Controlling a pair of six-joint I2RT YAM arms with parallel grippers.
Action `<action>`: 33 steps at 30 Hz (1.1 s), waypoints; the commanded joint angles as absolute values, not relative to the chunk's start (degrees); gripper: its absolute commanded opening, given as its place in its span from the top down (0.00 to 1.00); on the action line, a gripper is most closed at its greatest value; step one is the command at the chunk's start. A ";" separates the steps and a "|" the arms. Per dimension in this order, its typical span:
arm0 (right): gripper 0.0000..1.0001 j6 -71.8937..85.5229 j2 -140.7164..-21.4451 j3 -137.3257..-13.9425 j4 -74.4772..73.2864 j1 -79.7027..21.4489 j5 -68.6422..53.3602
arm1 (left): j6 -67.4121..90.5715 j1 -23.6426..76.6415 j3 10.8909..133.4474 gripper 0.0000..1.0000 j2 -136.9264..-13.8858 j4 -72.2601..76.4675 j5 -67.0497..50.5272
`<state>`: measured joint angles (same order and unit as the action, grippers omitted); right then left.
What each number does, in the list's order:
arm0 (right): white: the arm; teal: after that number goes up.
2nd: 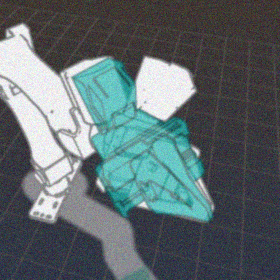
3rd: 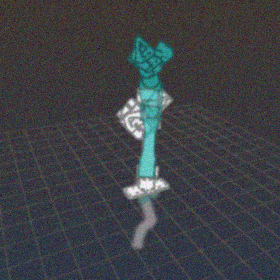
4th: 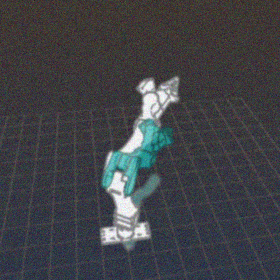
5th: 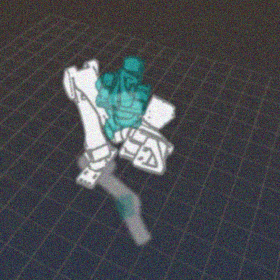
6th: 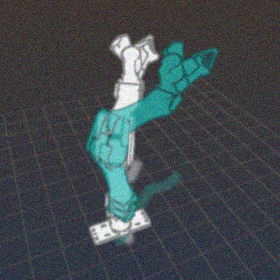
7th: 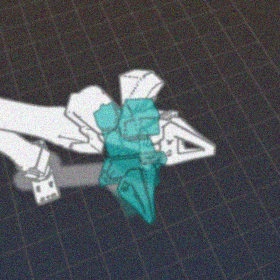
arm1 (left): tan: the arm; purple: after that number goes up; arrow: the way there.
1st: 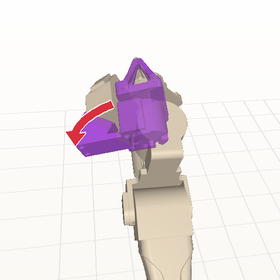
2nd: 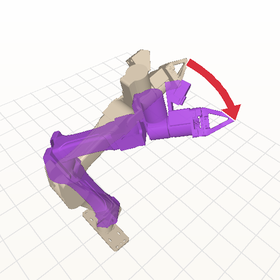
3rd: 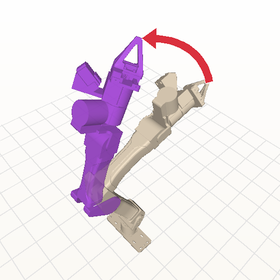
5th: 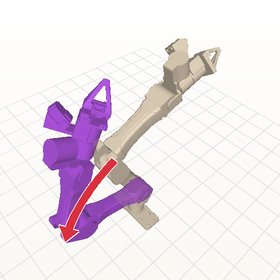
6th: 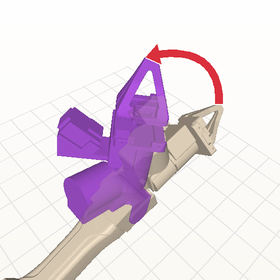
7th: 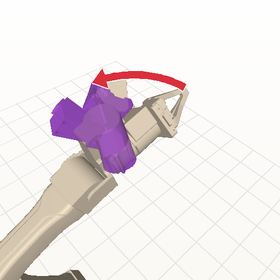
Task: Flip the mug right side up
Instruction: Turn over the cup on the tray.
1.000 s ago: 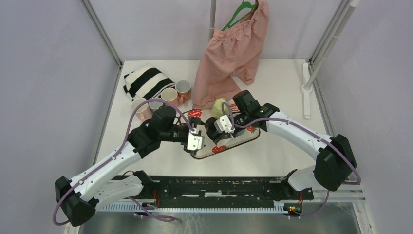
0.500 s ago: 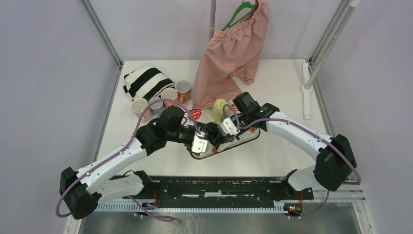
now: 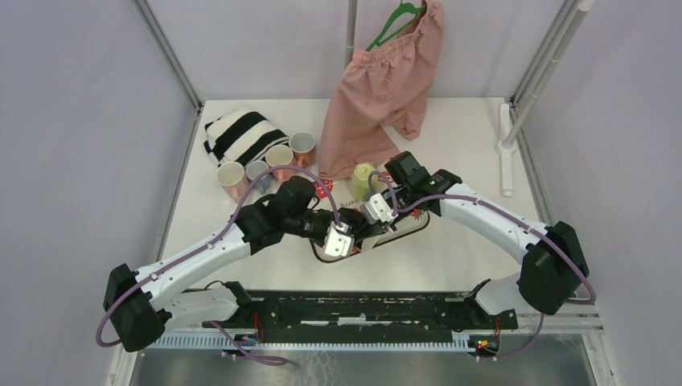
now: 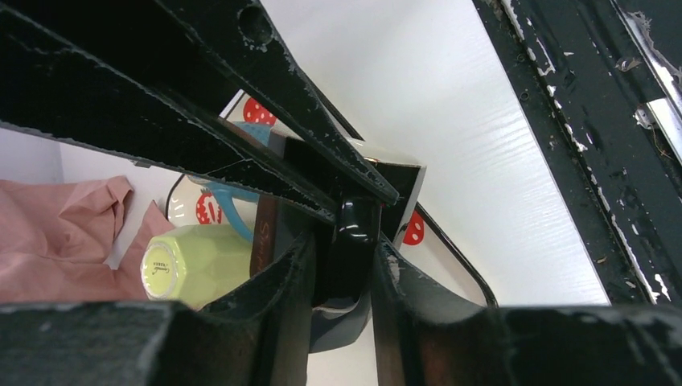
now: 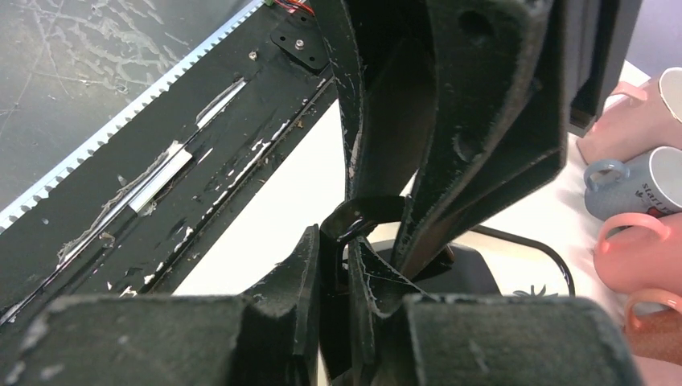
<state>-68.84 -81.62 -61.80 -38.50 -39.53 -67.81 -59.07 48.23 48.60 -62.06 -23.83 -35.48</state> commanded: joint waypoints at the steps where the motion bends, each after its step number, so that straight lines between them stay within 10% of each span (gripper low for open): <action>1: 1.00 -71.90 -81.28 -65.52 -34.11 -39.46 -72.65 | -61.31 49.32 50.71 0.66 -62.82 -24.42 -34.62; 9: 1.00 -71.63 -81.41 -65.30 -33.86 -39.44 -71.64 | -62.57 50.18 51.82 0.98 -63.52 -27.60 -32.41; 21: 0.72 -62.88 -78.49 -60.72 -26.59 -39.46 -63.30 | -61.98 50.27 52.56 0.98 -63.46 -28.55 -29.72; 33: 0.67 -49.51 -69.81 -50.75 -15.34 -39.36 -50.04 | -59.64 50.23 52.50 0.98 -62.82 -27.45 -27.47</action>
